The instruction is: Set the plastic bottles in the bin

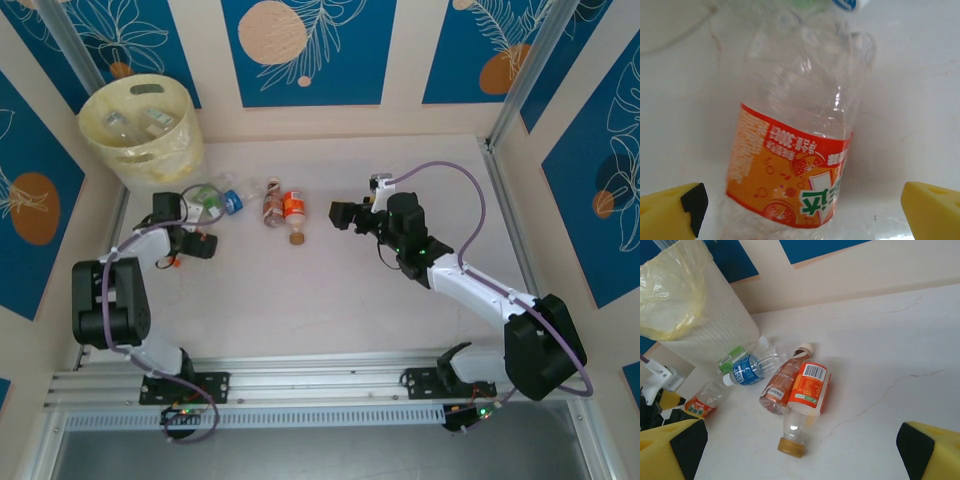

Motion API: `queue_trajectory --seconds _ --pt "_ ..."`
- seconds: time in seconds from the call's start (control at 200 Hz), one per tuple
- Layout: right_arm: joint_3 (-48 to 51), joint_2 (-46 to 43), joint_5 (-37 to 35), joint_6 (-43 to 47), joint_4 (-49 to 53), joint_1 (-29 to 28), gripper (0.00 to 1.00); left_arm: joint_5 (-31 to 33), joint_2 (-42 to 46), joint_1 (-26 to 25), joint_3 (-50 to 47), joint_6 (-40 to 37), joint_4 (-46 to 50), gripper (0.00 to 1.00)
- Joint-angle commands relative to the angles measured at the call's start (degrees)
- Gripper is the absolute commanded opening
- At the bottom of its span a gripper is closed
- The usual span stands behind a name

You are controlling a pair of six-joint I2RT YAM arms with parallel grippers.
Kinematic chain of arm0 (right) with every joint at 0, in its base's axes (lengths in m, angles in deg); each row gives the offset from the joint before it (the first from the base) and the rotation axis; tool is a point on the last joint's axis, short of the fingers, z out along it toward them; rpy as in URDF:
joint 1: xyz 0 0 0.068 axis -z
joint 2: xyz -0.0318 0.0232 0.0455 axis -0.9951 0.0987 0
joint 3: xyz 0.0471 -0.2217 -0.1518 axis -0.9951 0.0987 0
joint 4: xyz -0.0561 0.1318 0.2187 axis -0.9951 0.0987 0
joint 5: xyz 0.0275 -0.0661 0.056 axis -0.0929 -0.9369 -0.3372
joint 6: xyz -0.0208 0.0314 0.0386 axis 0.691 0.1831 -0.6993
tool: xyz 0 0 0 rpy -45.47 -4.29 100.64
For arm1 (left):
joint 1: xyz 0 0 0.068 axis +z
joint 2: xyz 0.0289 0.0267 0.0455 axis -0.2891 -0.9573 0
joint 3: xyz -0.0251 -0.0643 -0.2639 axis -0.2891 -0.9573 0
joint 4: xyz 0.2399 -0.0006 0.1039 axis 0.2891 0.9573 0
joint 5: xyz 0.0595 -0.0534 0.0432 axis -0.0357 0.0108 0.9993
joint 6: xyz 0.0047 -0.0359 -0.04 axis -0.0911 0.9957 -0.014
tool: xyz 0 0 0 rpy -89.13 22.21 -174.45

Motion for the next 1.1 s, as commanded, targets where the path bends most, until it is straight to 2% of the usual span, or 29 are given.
queue_trajectory --seconds 0.0,0.1,0.175,0.29,0.42,0.545,0.725,0.945,1.095 --pt "-0.7 -1.6 1.0 -0.9 -0.1 0.3 1.0 -3.4 -1.9 1.1 4.0 0.4 4.0 1.0" --pt "-0.4 -1.9 0.9 -1.2 -0.1 0.4 1.0 -6.0 -4.4 1.2 5.9 0.5 7.1 0.99" --pt "-0.2 -2.3 0.6 -1.3 -0.2 0.4 1.0 -7.2 -5.0 1.0 6.3 -0.1 7.9 0.92" --pt "0.1 -2.6 0.2 -1.3 -0.2 0.6 1.0 -5.6 -3.8 0.2 5.1 0.1 6.7 0.86" --pt "0.3 -3.0 0.3 -1.1 -0.1 0.6 1.0 -2.0 -2.8 -0.6 4.0 0.9 4.7 0.84" --pt "1.2 -3.6 0.2 -0.9 -0.8 0.8 0.99 -0.5 -4.7 -1.6 5.2 0.6 6.1 0.84" --pt "2.2 -4.6 0.5 -1.3 -1.6 1.6 0.99 0.7 -7.5 -3.3 6.7 -0.4 8.7 0.77" --pt "2.5 -6.0 -0.2 -1.2 -0.5 1.9 1.0 3.4 -6.0 -6.9 4.8 -2.0 6.8 0.66" --pt "1.9 -6.2 -0.3 -1.5 0.2 1.9 1.0 2.6 -3.8 -7.8 4.6 -0.9 6.1 0.57"
